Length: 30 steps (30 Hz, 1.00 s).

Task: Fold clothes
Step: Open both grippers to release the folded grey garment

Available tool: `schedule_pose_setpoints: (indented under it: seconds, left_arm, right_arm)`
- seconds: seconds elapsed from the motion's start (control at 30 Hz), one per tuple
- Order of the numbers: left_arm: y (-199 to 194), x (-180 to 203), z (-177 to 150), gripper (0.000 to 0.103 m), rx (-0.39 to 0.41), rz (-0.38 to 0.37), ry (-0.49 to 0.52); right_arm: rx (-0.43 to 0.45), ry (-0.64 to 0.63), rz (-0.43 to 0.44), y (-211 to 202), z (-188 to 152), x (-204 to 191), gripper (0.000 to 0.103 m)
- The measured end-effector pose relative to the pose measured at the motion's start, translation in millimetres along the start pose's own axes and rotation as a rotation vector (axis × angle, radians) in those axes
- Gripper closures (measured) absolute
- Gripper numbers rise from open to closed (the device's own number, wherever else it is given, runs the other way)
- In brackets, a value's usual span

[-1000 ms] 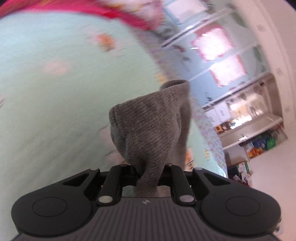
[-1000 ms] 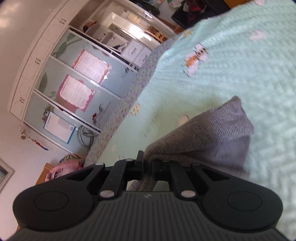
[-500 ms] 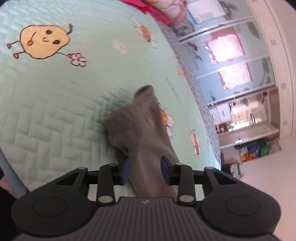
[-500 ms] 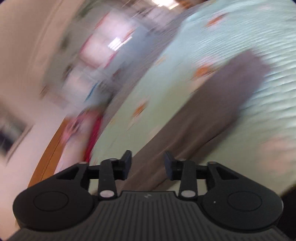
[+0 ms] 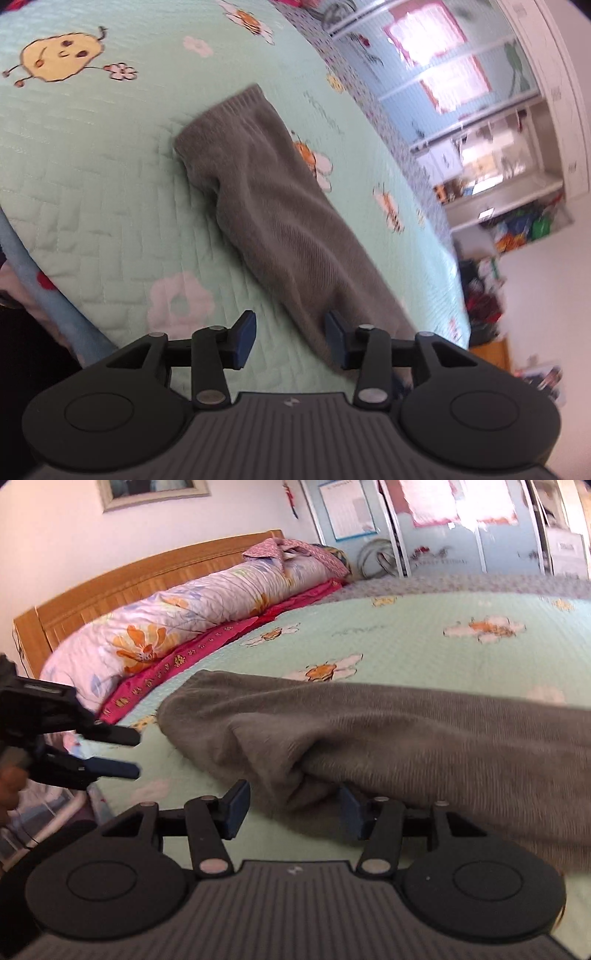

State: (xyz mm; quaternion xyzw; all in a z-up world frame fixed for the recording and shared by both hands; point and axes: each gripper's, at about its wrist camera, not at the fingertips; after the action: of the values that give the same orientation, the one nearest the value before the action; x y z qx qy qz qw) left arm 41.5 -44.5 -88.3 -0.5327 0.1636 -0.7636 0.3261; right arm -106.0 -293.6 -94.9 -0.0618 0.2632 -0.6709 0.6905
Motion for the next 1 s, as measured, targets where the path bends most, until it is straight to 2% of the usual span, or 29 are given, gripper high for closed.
schedule_pose_setpoints:
  seconds: [0.07, 0.17, 0.2, 0.3, 0.4, 0.5, 0.57, 0.63, 0.7, 0.73, 0.8, 0.9, 1.0]
  left_arm:
    - [7, 4, -3, 0.049, -0.014, 0.013, 0.022]
    - [19, 8, -4, 0.048, -0.030, 0.025, 0.028]
    - [22, 8, -4, 0.048, -0.034, 0.029, 0.029]
    - [28, 7, -2, 0.046, -0.042, 0.041, 0.027]
    - [30, 6, -2, 0.046, -0.050, 0.053, 0.022]
    - [29, 4, -5, 0.046, -0.057, 0.066, 0.013]
    - [29, 2, -6, 0.046, -0.059, 0.075, 0.003]
    - [29, 0, -7, 0.046, -0.061, 0.083, -0.007]
    - [27, 1, -9, 0.046, -0.062, 0.087, -0.009]
    - [27, 1, -9, 0.046, -0.062, 0.089, -0.010]
    - [25, 1, -10, 0.046, -0.062, 0.090, -0.012]
    - [18, 2, -8, 0.046, -0.047, 0.072, -0.018]
    - [10, 4, -5, 0.046, -0.026, 0.048, -0.019]
  right_arm:
    - [0.000, -0.004, 0.003, 6, 1, 6, 0.045]
    - [-0.015, -0.009, 0.049, 11, 1, 13, 0.028]
    - [-0.023, -0.013, 0.064, 12, 0, 13, 0.027]
    - [-0.019, -0.056, 0.086, 10, -8, 3, 0.026]
    - [0.019, -0.135, 0.036, 14, -8, -9, 0.026]
    - [0.061, -0.184, 0.023, 14, 0, -18, 0.026]
    - [0.048, -0.246, 0.025, 19, 3, -25, 0.026]
    - [0.020, -0.278, 0.037, 27, 6, -27, 0.033]
    - [-0.013, -0.253, 0.041, 35, 10, -21, 0.051]
    - [-0.032, -0.236, 0.039, 38, 12, -18, 0.056]
    - [-0.060, -0.202, 0.046, 41, 16, -12, 0.081]
    - [-0.027, -0.151, 0.136, 15, 27, -15, 0.091]
    - [0.002, -0.097, 0.219, -9, 36, -18, 0.094]
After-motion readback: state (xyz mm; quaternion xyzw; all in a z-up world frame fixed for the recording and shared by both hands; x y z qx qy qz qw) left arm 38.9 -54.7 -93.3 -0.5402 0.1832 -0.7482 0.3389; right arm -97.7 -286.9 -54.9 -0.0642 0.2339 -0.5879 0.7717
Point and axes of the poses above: each gripper's, at about its wrist camera, not at the fingertips, and y roughly the way its jaws point, x to its right, z to its top, and after that the axes turned 3 degrees about x, right-handed
